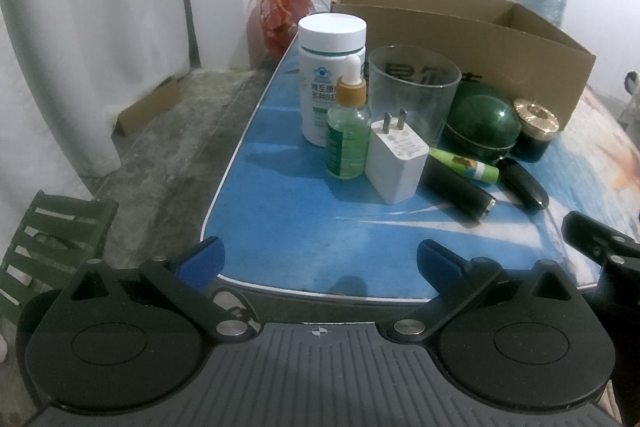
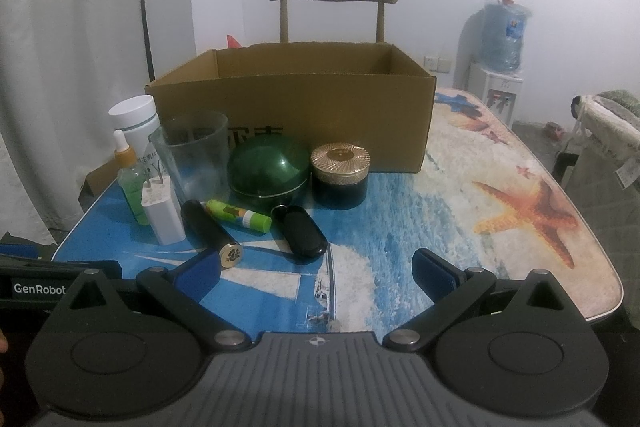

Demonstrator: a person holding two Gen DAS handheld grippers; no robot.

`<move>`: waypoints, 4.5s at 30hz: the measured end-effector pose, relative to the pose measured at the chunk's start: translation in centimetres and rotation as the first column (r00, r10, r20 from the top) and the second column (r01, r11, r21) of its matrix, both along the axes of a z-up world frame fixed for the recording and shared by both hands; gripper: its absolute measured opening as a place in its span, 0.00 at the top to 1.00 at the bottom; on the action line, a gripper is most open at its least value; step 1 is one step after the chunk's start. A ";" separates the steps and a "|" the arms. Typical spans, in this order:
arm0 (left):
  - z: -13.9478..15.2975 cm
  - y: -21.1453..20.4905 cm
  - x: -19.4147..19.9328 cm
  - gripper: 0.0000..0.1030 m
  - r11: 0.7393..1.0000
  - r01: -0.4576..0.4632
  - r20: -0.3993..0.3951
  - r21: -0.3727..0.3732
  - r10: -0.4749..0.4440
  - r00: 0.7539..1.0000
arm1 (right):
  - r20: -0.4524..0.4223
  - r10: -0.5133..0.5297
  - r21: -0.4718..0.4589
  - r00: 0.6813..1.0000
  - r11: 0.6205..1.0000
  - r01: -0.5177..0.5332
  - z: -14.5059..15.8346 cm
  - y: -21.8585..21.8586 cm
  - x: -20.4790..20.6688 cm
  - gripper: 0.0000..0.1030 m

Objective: Organize rigid objects

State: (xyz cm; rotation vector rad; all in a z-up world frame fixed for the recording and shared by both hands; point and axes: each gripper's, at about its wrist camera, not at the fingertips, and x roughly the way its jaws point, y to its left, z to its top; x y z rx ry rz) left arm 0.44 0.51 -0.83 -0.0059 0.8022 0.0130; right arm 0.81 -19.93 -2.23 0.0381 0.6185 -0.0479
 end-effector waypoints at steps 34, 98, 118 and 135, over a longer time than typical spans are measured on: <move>-3.3 -4.9 3.0 0.03 0.923 0.377 0.119 -0.076 -0.366 0.923 | 0.149 0.165 0.145 0.975 0.972 -0.187 -1.9 -5.7 3.9 0.05; -3.5 -6.3 0.5 0.64 0.863 0.506 0.118 -0.008 -0.501 0.857 | -0.148 0.491 0.474 0.858 0.797 -0.375 -3.4 -2.1 7.7 0.75; 9.0 -7.2 2.8 0.66 0.836 0.513 0.362 0.196 -0.548 0.754 | 0.185 0.465 0.315 0.866 0.807 -0.500 9.4 -2.6 8.8 0.75; 4.3 -7.7 30.5 0.68 0.904 0.427 -0.227 0.021 -0.412 0.882 | -0.305 0.429 0.585 0.850 0.789 -0.188 2.4 -2.9 39.4 0.76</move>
